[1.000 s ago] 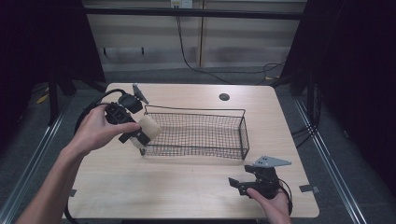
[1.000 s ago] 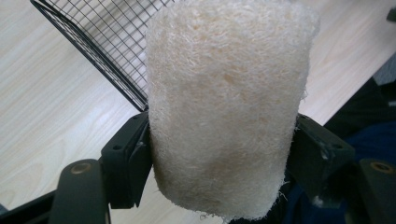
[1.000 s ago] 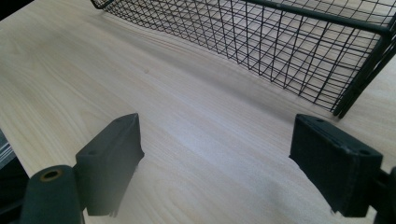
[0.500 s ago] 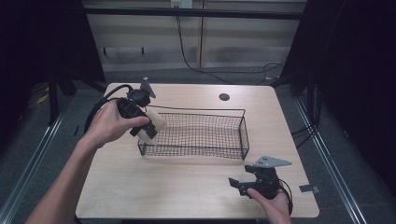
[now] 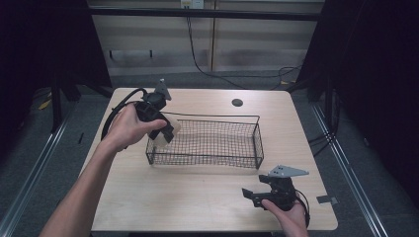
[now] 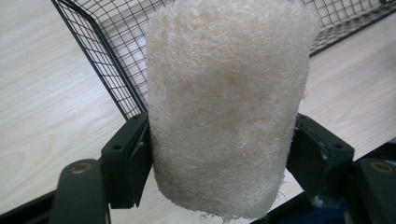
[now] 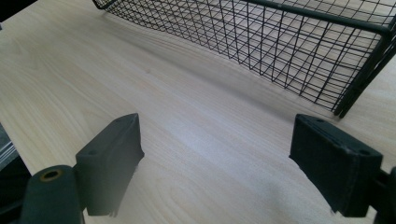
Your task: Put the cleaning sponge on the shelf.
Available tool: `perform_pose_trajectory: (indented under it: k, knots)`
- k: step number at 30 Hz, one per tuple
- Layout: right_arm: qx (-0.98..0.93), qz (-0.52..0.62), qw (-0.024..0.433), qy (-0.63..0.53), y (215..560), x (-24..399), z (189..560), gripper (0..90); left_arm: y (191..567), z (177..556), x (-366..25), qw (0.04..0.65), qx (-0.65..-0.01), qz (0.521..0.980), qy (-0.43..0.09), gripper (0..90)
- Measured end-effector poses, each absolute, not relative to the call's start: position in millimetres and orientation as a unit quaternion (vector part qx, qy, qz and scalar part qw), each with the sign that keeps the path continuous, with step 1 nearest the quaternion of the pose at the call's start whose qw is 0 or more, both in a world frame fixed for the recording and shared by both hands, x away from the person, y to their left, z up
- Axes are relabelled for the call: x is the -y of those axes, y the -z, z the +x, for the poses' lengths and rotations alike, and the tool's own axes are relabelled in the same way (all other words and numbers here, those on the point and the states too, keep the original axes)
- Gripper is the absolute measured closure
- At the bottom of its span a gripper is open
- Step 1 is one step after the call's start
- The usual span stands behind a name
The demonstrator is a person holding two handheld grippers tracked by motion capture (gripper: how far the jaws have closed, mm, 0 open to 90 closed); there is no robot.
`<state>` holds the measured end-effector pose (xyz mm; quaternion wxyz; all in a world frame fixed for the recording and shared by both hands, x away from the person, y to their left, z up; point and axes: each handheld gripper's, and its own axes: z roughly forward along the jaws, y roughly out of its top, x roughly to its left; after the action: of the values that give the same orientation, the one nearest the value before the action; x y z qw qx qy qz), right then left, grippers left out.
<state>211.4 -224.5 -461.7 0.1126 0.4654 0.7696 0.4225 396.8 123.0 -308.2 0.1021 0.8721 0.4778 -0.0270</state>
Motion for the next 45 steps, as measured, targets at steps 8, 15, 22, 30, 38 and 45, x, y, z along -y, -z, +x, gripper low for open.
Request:
perform_pose_trajectory:
  k: [8, 15, 22, 30, 38, 45]
  knots:
    - [-0.769, 0.465, 0.111, -0.424, 461, 225, 211, 16.4, 316, 404, -118, 0.097, -0.507, 0.856, 0.027, 28.7]
    - [-0.770, 0.464, 0.109, -0.424, 462, 225, 211, 16.4, 327, 412, -118, 0.091, -0.544, 0.834, 0.031, 28.7]
    - [-0.770, 0.464, 0.108, -0.425, 461, 225, 211, 16.4, 336, 415, -118, 0.078, -0.564, 0.821, 0.033, 28.7]
    - [-0.772, 0.460, 0.103, -0.426, 462, 224, 211, 16.4, 348, 417, -112, 0.059, -0.588, 0.807, 0.023, 28.7]
    - [-0.773, 0.459, 0.101, -0.426, 461, 223, 211, 16.4, 360, 419, -108, 0.045, -0.596, 0.801, 0.026, 28.7]
    - [-0.774, 0.458, 0.099, -0.426, 462, 223, 211, 16.4, 366, 420, -108, 0.047, -0.616, 0.786, 0.027, 28.7]
